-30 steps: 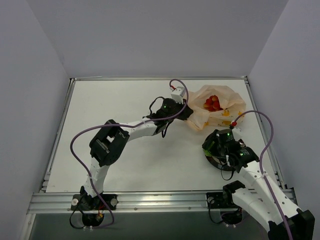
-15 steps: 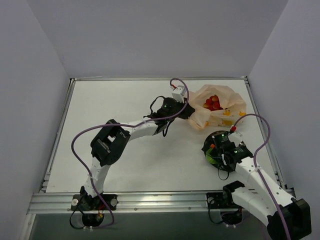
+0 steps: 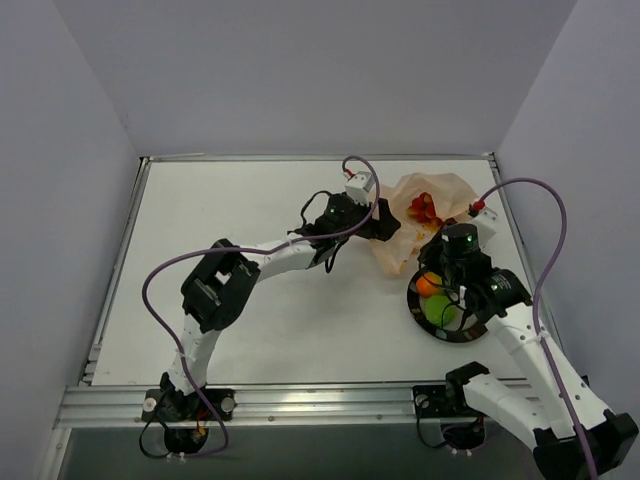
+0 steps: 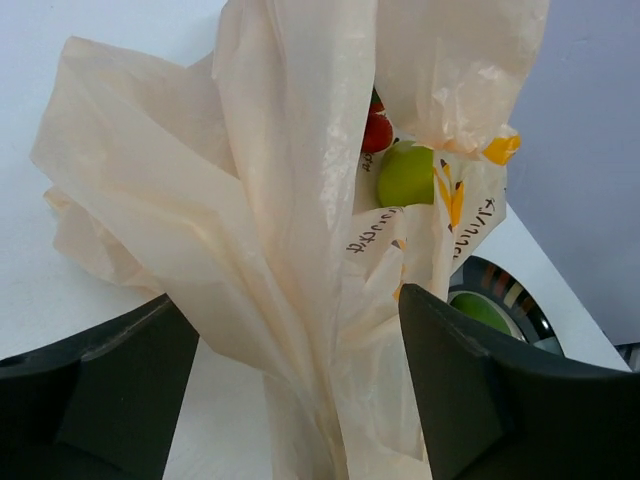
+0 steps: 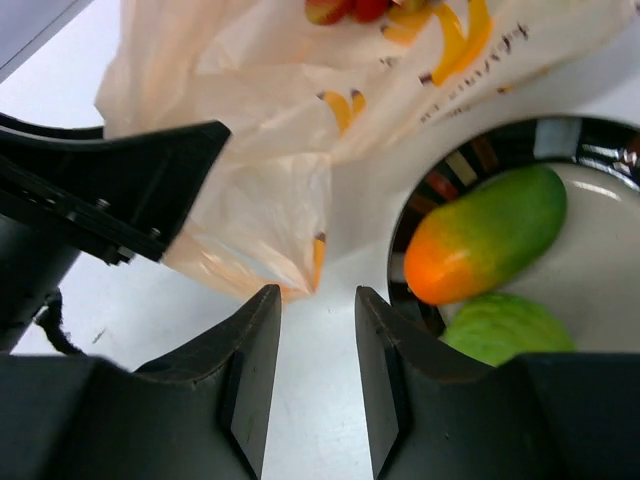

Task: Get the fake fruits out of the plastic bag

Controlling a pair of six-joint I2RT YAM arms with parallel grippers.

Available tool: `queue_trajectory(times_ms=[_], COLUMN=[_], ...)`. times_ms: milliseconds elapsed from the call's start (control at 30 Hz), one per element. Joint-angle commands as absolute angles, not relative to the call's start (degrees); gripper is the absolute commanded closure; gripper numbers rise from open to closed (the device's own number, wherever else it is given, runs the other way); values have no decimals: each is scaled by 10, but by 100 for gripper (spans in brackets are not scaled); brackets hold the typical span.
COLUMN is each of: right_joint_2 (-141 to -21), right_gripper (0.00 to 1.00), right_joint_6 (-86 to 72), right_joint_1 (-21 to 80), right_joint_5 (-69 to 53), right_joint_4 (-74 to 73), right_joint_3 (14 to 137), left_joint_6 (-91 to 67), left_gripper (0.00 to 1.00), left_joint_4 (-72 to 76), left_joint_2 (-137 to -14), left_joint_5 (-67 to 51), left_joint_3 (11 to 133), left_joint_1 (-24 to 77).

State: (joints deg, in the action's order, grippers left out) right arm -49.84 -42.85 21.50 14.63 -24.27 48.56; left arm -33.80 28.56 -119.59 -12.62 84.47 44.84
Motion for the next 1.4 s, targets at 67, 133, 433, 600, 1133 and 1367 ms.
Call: queue_trajectory(times_ms=[67, 133, 433, 600, 1133, 1367], right_joint_2=[-588, -637, -836, -897, -964, -973], right_gripper=[69, 70, 71, 71, 54, 39], right_joint_6=[-346, -322, -273, -268, -274, -272], right_joint_1=[219, 217, 121, 102, 3, -47], right_joint_5=[179, 188, 153, 170, 165, 179], right_joint_4=[-164, -124, 24, 66, 83, 83], right_joint_3=[510, 520, 579, 613, 635, 647], left_joint_6=[-304, -292, -235, -235, -288, -315], left_gripper=[4, 6, 6, 2, 98, 98], left_joint_4=[228, 198, 50, 25, 205, 265], left_joint_2=[-1193, -1198, -1281, -1334, -1252, -1244], left_joint_5=[-111, -103, -92, -110, -104, -112], left_joint_3=[914, 937, 1077, 1132, 936, 888], left_joint_1=[440, 439, 429, 429, 432, 465])
